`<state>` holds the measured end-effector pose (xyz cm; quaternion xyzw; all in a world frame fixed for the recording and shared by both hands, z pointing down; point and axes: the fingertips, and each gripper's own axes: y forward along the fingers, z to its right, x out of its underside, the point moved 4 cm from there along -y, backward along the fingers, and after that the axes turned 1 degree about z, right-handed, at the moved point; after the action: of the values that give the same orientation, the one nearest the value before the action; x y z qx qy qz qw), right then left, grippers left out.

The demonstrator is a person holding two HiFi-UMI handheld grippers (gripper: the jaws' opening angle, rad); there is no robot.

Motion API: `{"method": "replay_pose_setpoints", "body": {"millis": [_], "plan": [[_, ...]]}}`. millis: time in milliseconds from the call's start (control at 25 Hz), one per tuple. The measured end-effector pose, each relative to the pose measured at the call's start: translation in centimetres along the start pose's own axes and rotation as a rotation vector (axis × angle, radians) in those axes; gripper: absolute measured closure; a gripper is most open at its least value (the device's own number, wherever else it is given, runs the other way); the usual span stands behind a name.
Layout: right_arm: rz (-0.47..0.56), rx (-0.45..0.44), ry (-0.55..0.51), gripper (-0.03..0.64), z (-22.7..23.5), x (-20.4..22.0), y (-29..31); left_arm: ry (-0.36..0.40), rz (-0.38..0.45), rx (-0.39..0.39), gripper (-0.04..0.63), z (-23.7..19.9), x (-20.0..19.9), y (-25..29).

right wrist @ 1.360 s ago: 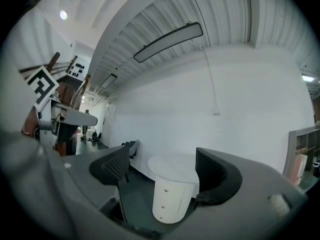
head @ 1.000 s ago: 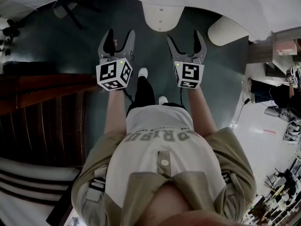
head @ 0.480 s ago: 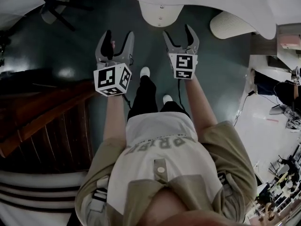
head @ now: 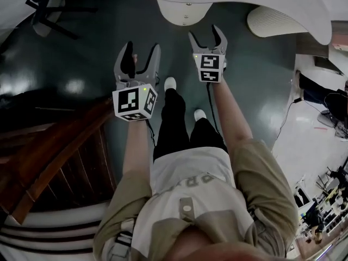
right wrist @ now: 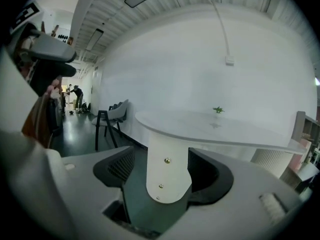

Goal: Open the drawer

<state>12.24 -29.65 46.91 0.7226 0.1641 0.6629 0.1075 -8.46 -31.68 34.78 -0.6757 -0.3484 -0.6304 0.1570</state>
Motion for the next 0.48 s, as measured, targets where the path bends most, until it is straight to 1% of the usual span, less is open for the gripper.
{"method": "replay_pose_setpoints", "body": {"millis": [240, 480], "plan": [[-0.054, 0.035, 0.057, 0.279, 0.7, 4.9, 5.3, -0.028, -0.058, 0.020, 0.273, -1.2, 5.5, 3.0], [-0.088, 0.040, 0.080, 0.279, 0.8, 9.9, 11.4, -0.048, -0.073, 0.024, 0.273, -2.8, 9.8, 6.3]]}}
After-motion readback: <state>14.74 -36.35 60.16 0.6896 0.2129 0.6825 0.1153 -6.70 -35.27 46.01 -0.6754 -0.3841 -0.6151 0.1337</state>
